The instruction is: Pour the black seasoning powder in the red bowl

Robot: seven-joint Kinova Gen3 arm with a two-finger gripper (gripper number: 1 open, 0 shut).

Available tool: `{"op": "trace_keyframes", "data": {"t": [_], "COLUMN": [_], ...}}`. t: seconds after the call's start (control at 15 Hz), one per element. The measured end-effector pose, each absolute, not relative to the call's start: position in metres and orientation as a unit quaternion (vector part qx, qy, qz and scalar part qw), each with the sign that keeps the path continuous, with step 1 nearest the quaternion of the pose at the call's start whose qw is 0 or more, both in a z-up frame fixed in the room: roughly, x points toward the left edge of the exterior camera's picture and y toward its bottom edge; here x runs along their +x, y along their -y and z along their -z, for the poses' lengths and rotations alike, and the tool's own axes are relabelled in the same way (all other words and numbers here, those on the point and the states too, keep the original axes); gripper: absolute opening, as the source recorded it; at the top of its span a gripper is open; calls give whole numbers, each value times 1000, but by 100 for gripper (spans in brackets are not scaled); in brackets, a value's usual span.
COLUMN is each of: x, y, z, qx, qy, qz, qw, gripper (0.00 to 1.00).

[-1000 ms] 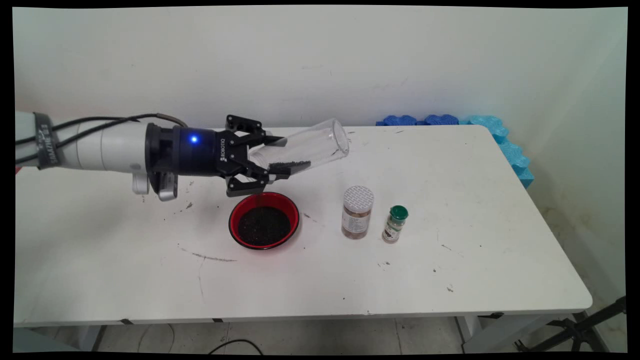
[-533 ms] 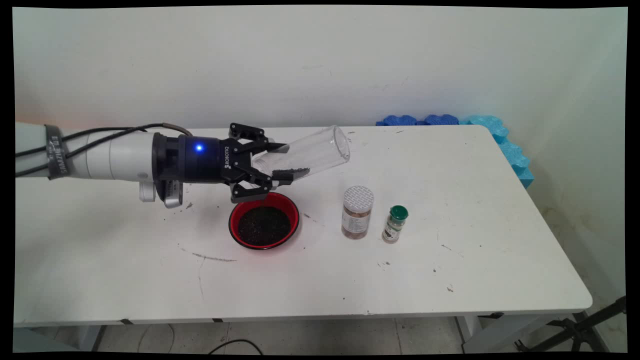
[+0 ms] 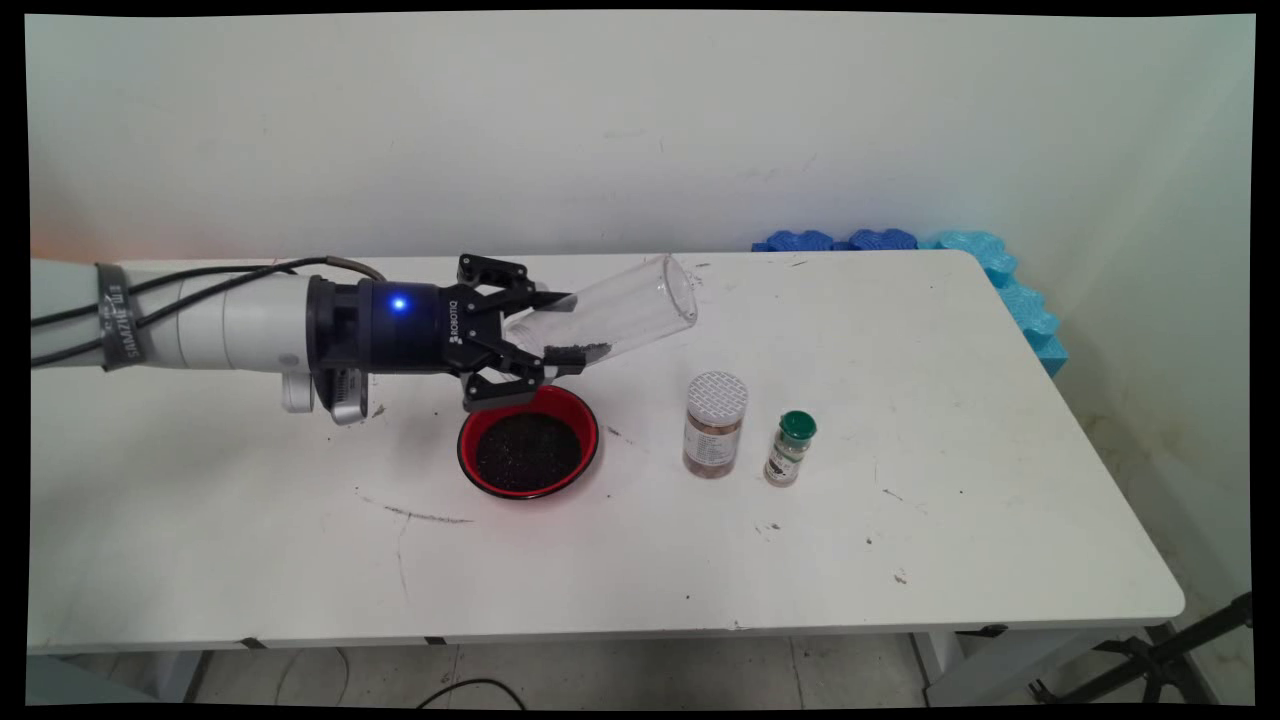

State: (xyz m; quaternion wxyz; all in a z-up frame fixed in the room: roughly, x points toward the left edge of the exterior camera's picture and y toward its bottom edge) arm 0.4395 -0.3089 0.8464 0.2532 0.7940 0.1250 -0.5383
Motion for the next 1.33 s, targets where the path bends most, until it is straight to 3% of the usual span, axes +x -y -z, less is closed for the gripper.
{"op": "trace_keyframes", "data": {"t": [1.33], "x": [450], "y": [304], "z": [-836], "qx": [780], "qy": [-145], "qz": [554], "qw": [254], "gripper": [0]}}
